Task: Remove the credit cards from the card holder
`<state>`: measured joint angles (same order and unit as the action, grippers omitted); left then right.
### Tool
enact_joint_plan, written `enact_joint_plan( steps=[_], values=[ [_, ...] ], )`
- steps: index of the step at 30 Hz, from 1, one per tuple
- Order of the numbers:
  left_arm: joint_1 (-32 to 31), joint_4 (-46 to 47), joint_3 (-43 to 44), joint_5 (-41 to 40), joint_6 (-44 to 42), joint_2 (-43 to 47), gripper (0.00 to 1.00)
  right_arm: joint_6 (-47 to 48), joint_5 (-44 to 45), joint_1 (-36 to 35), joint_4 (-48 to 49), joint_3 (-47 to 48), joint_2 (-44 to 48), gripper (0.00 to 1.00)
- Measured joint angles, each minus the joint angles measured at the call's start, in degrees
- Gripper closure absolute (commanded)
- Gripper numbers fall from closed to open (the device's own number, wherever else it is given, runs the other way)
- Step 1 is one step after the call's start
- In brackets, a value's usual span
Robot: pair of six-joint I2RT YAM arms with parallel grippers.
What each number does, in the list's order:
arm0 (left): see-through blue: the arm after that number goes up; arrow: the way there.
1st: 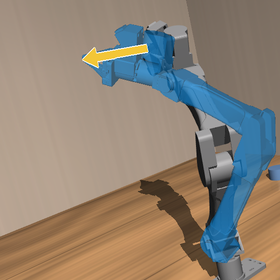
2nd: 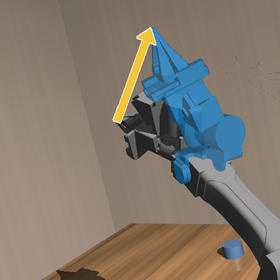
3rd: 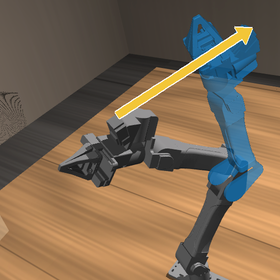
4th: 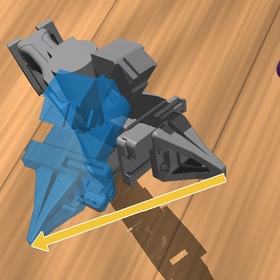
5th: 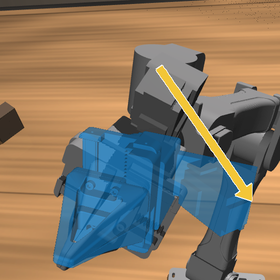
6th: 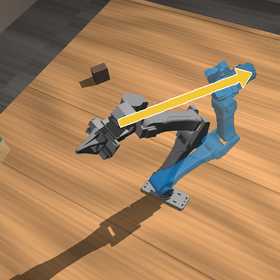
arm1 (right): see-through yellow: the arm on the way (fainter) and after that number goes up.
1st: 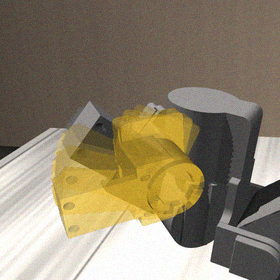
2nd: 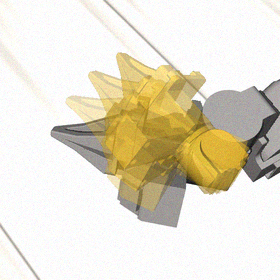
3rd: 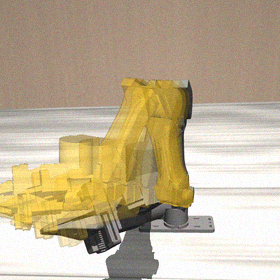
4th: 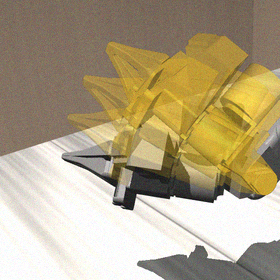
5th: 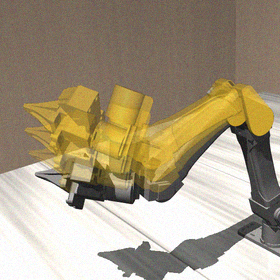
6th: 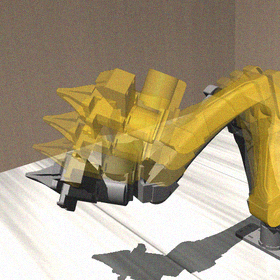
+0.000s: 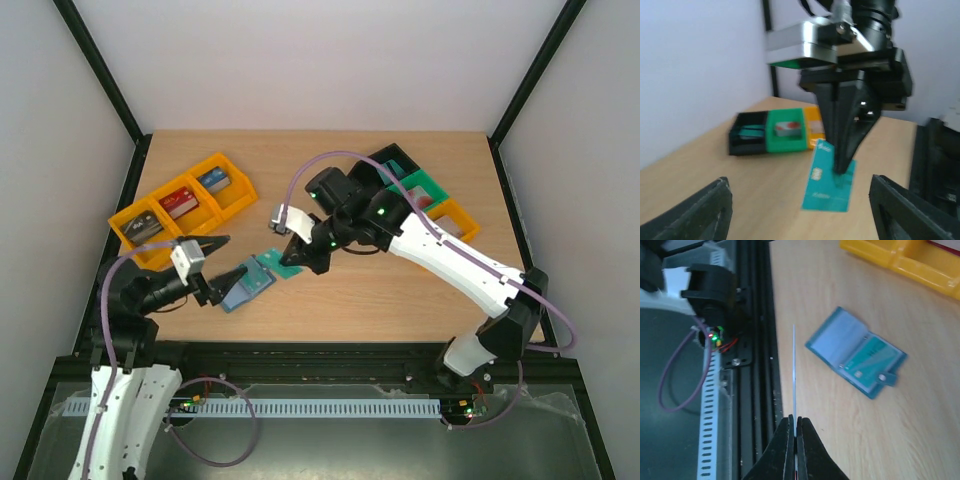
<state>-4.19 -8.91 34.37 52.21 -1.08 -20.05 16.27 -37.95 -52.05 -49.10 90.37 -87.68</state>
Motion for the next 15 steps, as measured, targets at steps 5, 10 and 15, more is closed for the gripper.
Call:
enact_joint_plan(
  steps=[5,10,15],
  values=[
    [-4.5,-9.0,1.5,4.0,-12.0,-3.3,0.42,3.4,-3.9,-3.4,-1.5,2.8,-3.1,0.98],
    [-7.0,-13.0,1.5,4.5,-14.8,-5.0,0.65,4.9,-5.4,-5.2,-1.8,4.3,-4.3,0.98],
    [-8.6,-13.4,1.3,4.3,-15.8,-5.5,0.98,5.8,-5.8,-5.4,-1.8,6.0,-4.5,0.98]
  ],
)
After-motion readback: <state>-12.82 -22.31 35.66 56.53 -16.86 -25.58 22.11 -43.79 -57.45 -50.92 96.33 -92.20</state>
